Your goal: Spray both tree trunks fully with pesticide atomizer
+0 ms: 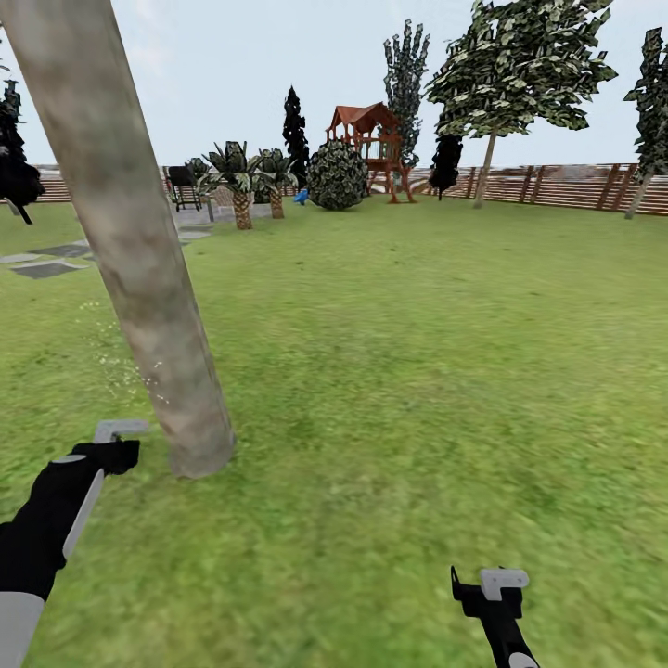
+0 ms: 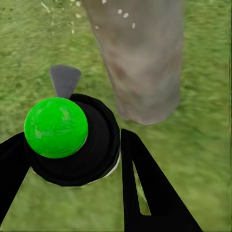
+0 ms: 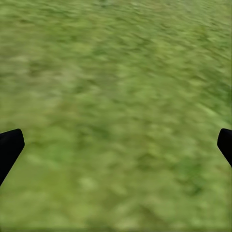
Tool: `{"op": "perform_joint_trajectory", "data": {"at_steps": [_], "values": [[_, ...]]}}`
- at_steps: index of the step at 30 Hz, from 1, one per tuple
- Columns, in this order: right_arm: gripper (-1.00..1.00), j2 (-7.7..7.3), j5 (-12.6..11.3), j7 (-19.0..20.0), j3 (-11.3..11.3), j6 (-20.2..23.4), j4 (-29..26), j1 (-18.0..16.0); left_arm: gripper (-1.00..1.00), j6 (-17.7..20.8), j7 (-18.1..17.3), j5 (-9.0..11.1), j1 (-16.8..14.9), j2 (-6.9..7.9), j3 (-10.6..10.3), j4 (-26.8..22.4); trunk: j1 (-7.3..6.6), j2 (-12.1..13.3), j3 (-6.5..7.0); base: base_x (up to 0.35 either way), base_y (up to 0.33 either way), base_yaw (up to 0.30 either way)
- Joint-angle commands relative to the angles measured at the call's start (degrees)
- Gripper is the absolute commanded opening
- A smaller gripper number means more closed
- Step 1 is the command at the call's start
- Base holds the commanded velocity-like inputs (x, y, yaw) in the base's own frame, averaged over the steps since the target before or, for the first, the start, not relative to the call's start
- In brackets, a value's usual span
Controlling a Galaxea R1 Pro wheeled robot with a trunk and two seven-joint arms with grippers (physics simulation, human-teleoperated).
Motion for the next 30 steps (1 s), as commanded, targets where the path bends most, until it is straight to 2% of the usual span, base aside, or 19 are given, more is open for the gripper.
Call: {"op": "perform_joint_trajectory", "data": {"at_steps": [1,3,4,5,7,12,19,20,21,23,26,27,29,30], "values": [[1.0,0.0,0.01,0.0,0.0,0.0,0.0,0.0,-1.0,0.09,-0.03,0.01,0.24,-0.09,-0.21,-1.75,0.0,0.0,0.0,0.0,0.0,0.0],[1.0,0.0,0.01,0.0,0.0,0.0,0.0,0.0,-1.0,0.16,-0.06,0.07,0.29,-1.08,-0.38,-4.18,0.0,0.0,0.0,0.0,0.0,0.0],[1.0,0.0,0.01,0.0,0.01,0.0,0.0,0.0,-1.0,0.18,-0.1,-0.07,0.35,-2.23,-0.54,-5.02,0.0,0.0,0.0,0.0,0.0,0.0],[1.0,0.0,0.01,0.0,0.01,0.0,0.0,0.0,-1.0,0.33,-0.07,-0.34,0.44,-3.83,-1.7,-6.2,0.0,0.0,0.0,0.0,0.0,0.0],[1.0,0.0,0.01,0.0,0.0,0.0,0.0,0.0,-1.0,1.05,-0.06,-0.49,0.44,-4.32,-2.21,-6.74,0.0,0.0,0.0,0.0,0.0,0.0],[1.0,0.0,0.01,0.01,0.01,0.0,0.0,0.0,-1.0,2.23,-0.04,-0.58,0.16,-4.0,-1.28,-7.62,0.0,0.0,0.0,-0.19,0.0,0.0],[1.0,0.0,0.01,0.06,0.02,0.0,0.0,0.0,-1.0,3.36,-0.02,-0.6,-0.33,-4.28,-1.32,-8.84,0.0,0.0,0.0,-0.03,0.0,0.0],[1.0,0.0,0.01,0.08,0.03,0.0,0.0,0.0,-1.0,4.75,-0.11,-0.39,-2.1,-2.06,0.95,-9.4,0.0,0.0,0.0,0.0,0.0,0.0],[1.0,0.0,0.01,0.09,0.02,0.0,0.0,0.0,-1.0,4.95,-0.2,-0.04,-2.83,-0.88,2.95,-9.53,0.0,0.0,0.0,0.0,0.0,0.0],[1.0,0.0,0.01,0.09,0.05,0.0,0.0,0.0,-1.0,5.01,-0.22,0.07,-2.9,-0.97,2.98,-9.88,0.0,0.0,0.0,0.0,0.0,0.0],[1.0,0.0,0.01,0.09,0.05,0.0,0.0,0.0,-1.0,5.03,-0.24,0.13,-2.65,-1.07,-1.17,-11.21,0.0,0.0,0.0,0.0,0.0,0.0],[1.0,0.0,0.01,0.09,0.03,0.0,0.0,0.0,-1.0,5.06,-0.24,0.17,-2.64,-1.12,-3.92,-11.96,0.0,0.0,0.0,0.0,0.0,0.0],[1.0,0.0,0.01,0.09,0.01,0.0,0.0,0.0,-1.0,5.68,-0.23,0.58,-2.79,-1.08,-5.36,-12.95,0.0,0.0,0.0,0.0,0.0,0.0],[1.0,0.0,0.01,0.07,0.02,0.0,0.0,0.0,-1.0,6.03,-0.23,1.59,-2.97,-0.89,-5.18,-13.11,0.0,0.0,0.0,0.0,0.0,0.0]]}}
